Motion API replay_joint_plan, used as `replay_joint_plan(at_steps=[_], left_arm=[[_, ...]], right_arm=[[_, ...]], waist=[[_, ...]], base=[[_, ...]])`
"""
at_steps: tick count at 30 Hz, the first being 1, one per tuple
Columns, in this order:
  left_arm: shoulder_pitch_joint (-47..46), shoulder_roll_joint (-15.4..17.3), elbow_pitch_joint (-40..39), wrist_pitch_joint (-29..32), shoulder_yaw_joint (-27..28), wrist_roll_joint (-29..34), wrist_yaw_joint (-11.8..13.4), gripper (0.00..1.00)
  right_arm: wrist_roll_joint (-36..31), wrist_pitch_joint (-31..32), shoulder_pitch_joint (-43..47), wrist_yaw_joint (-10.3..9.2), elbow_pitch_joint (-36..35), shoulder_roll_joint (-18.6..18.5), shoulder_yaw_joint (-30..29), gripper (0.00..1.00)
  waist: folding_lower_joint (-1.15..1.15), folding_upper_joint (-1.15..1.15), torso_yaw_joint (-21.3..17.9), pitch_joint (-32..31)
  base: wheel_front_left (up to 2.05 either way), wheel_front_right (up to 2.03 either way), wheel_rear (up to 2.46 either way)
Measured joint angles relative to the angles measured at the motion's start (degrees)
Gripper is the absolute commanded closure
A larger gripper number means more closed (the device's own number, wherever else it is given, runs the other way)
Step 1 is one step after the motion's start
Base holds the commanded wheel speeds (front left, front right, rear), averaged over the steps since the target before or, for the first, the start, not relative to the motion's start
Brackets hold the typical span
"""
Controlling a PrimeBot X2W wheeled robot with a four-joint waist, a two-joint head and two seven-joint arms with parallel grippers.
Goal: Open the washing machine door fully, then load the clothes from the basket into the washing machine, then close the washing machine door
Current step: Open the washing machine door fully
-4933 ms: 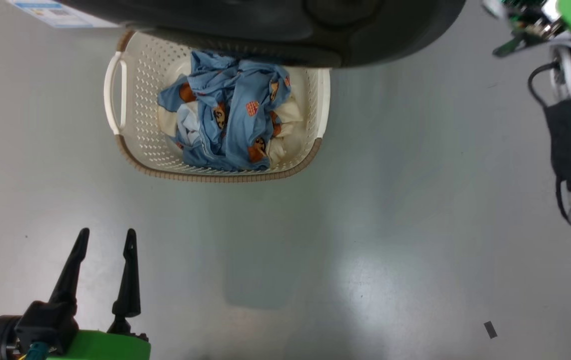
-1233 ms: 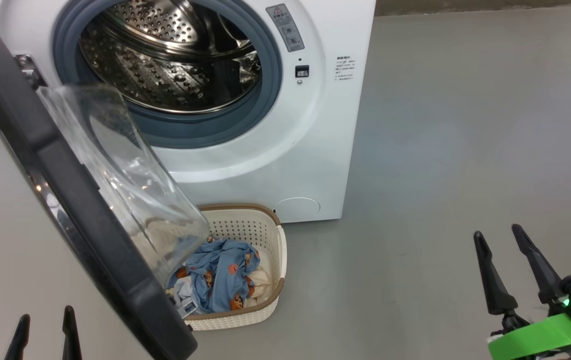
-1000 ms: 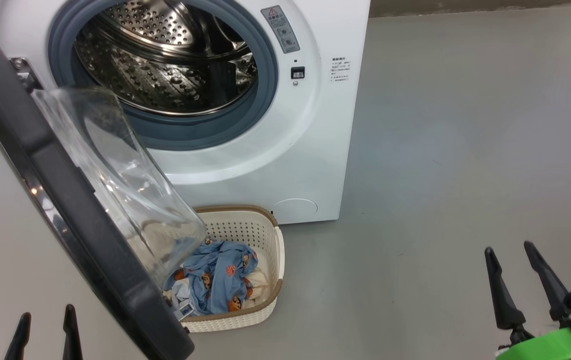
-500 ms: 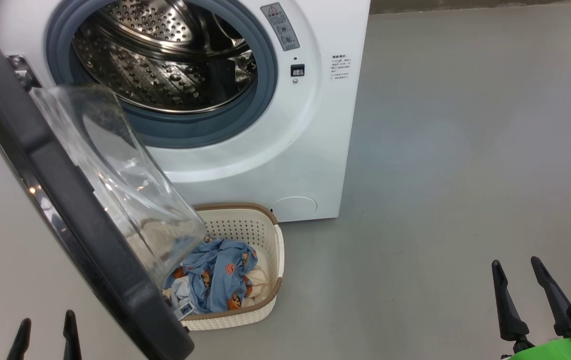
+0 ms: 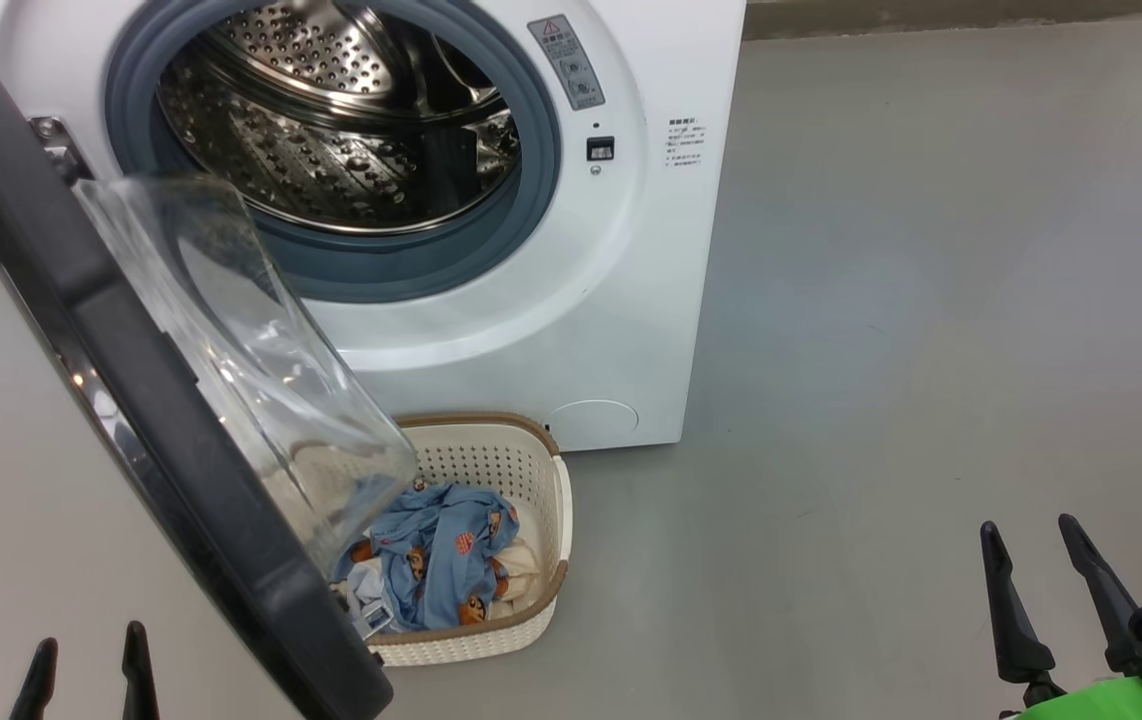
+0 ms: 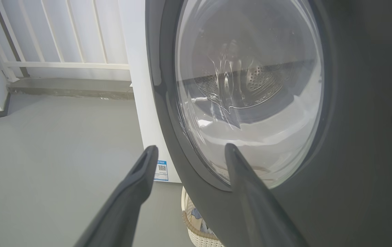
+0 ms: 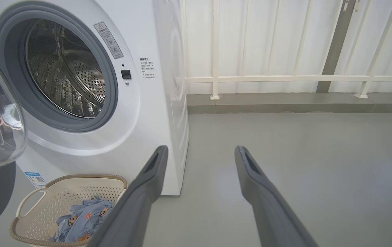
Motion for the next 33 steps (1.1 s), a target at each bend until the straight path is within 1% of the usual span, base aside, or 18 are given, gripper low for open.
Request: replay_joint_plan(at_steps=[9,13,15,27,28,29,30,33], left_arm=[[0.0,0.0,0.0,0.0,-0.2,0.0,-0.2,0.0],[0.0,0.0,0.0,0.0,-0.5,0.0,-0.1,0.0],[0.0,0.0,0.0,0.0,-0.6,0.0,0.3,0.0],[0.0,0.0,0.0,0.0,-0.6,0.0,0.3,0.0],[0.0,0.0,0.1,0.0,-0.7,-0.1,0.2,0.05],[0.0,0.0,0.3,0.0,-0.7,-0.3,0.1,0.61],[0.0,0.0,0.4,0.0,-0.8,-0.3,-0.3,1.0],[0.0,0.0,0.5,0.0,-0.8,-0.4,-0.3,1.0]], right_arm=[[0.0,0.0,0.0,0.0,0.3,0.0,0.3,0.0],[0.0,0.0,0.0,0.0,0.6,-0.1,0.3,0.0],[0.0,0.0,0.0,0.0,0.7,-0.1,0.3,0.0],[0.0,0.0,0.0,0.0,1.1,-0.2,0.6,0.0],[0.0,0.0,0.0,0.0,1.1,-0.2,0.7,0.0],[0.0,0.0,0.0,0.0,1.2,-0.2,0.7,0.0],[0.0,0.0,0.0,0.0,1.2,-0.2,0.7,0.0],[0.0,0.0,0.0,0.0,1.2,-0.2,0.8,0.0]], waist=[[0.0,0.0,-0.2,-0.1],[0.0,0.0,-0.2,-0.2],[0.0,0.0,-0.1,-0.2],[0.0,0.0,0.0,-0.4],[0.0,0.0,0.0,-0.4],[0.0,0.0,0.1,-0.4],[0.0,0.0,0.1,-0.4],[0.0,0.0,0.1,-0.5]], base=[[0.0,0.0,0.0],[0.0,0.0,0.0],[0.0,0.0,0.0],[0.0,0.0,0.0],[0.0,0.0,0.0],[0.0,0.0,0.0],[0.0,0.0,0.0],[0.0,0.0,0.0]])
